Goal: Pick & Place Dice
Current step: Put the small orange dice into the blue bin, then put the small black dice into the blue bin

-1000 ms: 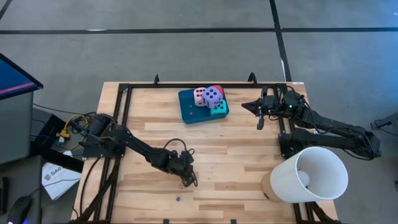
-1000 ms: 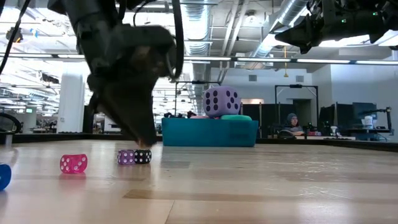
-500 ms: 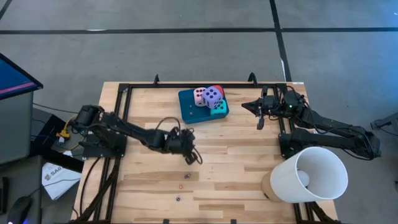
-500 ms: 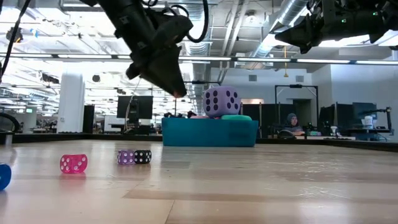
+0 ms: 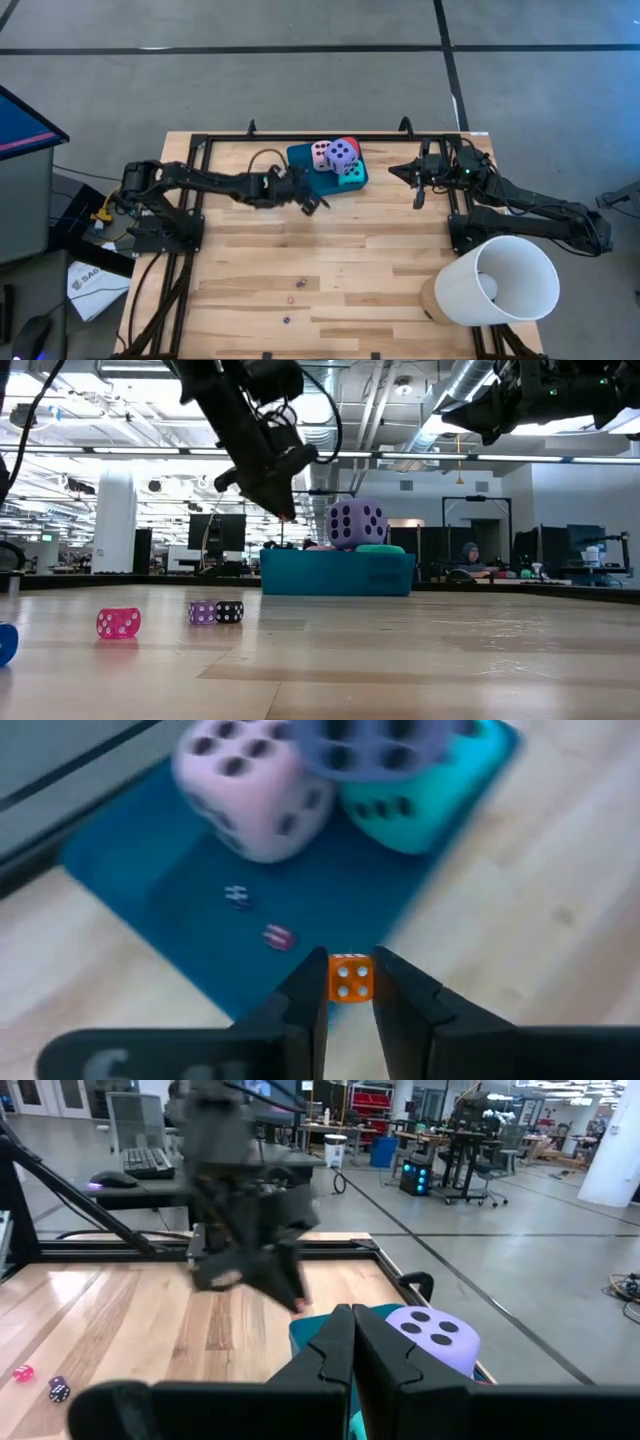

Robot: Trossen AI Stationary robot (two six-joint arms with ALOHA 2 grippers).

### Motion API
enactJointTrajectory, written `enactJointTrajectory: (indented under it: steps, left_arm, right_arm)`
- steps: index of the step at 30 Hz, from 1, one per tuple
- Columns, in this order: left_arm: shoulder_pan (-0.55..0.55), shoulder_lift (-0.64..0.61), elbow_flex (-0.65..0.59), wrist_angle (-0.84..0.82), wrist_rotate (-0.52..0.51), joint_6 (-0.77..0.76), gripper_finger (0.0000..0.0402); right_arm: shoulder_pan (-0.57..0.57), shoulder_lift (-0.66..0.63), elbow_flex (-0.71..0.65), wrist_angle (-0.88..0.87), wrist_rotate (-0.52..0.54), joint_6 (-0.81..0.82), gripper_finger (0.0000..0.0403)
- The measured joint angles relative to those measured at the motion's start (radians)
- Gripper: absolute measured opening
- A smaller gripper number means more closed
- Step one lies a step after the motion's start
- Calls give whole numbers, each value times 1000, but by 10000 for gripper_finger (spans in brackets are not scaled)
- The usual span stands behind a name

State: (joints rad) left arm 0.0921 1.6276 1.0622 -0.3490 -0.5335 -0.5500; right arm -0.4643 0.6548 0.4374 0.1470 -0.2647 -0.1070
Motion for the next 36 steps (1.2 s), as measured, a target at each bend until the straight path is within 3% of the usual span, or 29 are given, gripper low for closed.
enactJointTrajectory:
  steps: [12,26,32,36]
  left_arm:
    - [144,0,0,20,2,-12,63]
    - [138,0,0,29,6,-7,92]
    - [96,0,0,27,113,28,67]
    - [23,0,0,27,126,30,41]
  right_arm:
    - [14,0,0,10,0,-6,0]
    - [14,0,0,11,0,-8,0]
    - [14,0,0,11,0,-8,0]
    - [14,0,0,10,0,-8,0]
